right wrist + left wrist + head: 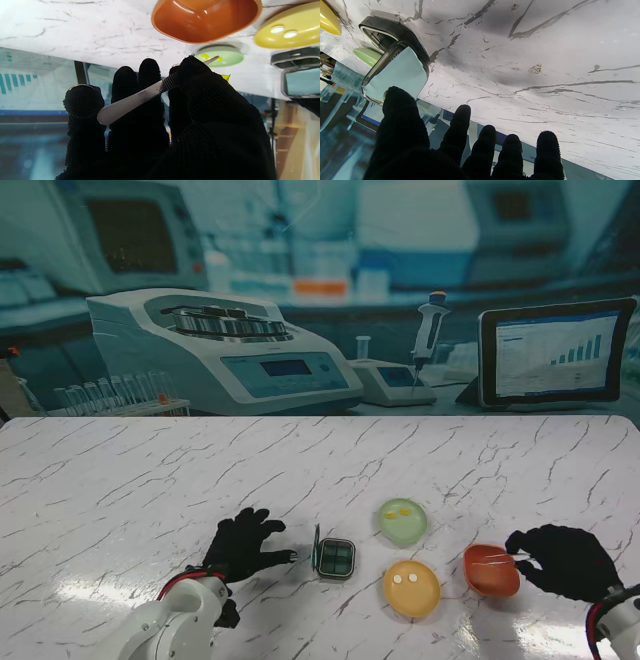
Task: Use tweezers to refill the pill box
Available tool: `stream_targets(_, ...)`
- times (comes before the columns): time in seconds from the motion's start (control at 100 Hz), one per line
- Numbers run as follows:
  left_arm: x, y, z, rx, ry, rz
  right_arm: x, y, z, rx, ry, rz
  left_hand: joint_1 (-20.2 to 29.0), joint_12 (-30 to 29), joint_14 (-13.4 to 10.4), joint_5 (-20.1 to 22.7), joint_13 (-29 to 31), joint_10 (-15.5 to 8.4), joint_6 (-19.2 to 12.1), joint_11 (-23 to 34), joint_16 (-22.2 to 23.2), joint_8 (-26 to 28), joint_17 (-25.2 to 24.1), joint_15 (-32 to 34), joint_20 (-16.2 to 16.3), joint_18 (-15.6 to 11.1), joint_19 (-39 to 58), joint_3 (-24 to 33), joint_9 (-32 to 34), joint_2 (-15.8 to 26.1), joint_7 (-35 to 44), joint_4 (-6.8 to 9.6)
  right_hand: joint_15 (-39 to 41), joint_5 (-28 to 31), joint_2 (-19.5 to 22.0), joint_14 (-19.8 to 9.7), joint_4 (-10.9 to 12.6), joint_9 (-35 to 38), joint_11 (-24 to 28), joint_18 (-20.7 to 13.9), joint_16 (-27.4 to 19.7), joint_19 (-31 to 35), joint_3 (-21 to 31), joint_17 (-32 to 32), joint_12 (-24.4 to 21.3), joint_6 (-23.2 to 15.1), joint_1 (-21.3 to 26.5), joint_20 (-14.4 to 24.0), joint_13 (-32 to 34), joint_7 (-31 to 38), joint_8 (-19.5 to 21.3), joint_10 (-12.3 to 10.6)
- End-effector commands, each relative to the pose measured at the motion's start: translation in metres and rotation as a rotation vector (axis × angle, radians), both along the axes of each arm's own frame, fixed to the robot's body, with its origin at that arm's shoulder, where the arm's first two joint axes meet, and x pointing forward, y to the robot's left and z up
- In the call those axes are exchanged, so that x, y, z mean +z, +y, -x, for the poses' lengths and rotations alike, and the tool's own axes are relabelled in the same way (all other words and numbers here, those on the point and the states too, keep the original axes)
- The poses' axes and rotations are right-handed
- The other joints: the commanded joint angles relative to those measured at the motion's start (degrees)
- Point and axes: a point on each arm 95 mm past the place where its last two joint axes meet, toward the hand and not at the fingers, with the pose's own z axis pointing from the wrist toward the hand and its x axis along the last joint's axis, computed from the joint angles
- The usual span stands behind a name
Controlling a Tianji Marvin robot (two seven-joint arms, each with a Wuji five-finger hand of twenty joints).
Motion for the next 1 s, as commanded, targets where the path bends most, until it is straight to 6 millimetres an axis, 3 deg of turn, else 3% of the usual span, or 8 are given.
stream_targets(0.0,0.001,-0.002,0.002,-0.017,0.004,0.007,0.003,0.009,0.004,0.031,0.003,-0.016,-0.91,-0.47,-0.39,-0.47,-1.95,-0.02,-1.27,-1.31,0.36,-0.77,-0.68,-1.54,-0.19,0.81,-2.28,0.46,-0.84,2.37,-0.68,1.71,2.66,2.70,1.76,-2.23,0.09,2.80,1.98,-27.05,1.33,2.53,0.68,1.60,0.96,-1.25,1.32,-0.22,1.27,3.99,2.02,2.54)
stream_targets(0.3,0.011,0.003,-0.001,-0.011,-0.014,-0.004,0.007,0.029,0.005,0.108,0.027,-0.054,-1.17,-0.55,-0.36,-0.47,-2.07,0.00,-1.19,-1.36,0.20,-1.26,-0.65,-1.69,0.01,0.73,-2.55,0.50,-0.86,2.37,-1.08,1.74,4.85,3.27,2.00,-2.21,0.55,3.43,4.32,-28.47,2.32,5.21,0.20,2.99,1.93,-0.79,1.11,-0.94,2.67,5.10,4.07,3.14)
stream_targets(0.64,0.011,0.005,0.000,-0.007,-0.023,-0.004,-0.011,0.060,0.003,0.199,0.064,-0.109,-1.12,-0.58,-0.42,-0.58,-1.96,0.01,-1.32,-1.34,0.17,-1.55,-0.59,-1.63,0.21,0.67,-2.70,0.55,-0.83,2.39,-1.21,1.76,5.37,3.19,1.98,-2.21,0.70,3.38,4.90,-28.79,2.60,6.08,0.37,3.14,2.09,-0.82,1.10,-1.36,2.73,5.15,5.16,3.11)
stream_targets(0.99,0.005,0.009,0.003,0.006,-0.021,0.018,-0.023,0.077,-0.003,0.228,0.119,-0.088,-1.17,-0.58,-0.46,-0.69,-2.01,-0.04,-1.13,-1.33,0.15,-1.80,-0.58,-1.66,0.38,0.67,-2.78,0.53,-0.79,2.48,-1.34,1.77,5.32,2.89,0.80,-2.25,0.72,3.54,4.65,-28.81,2.64,6.19,0.85,2.91,1.80,0.56,0.45,-1.88,2.65,3.27,2.96,2.61)
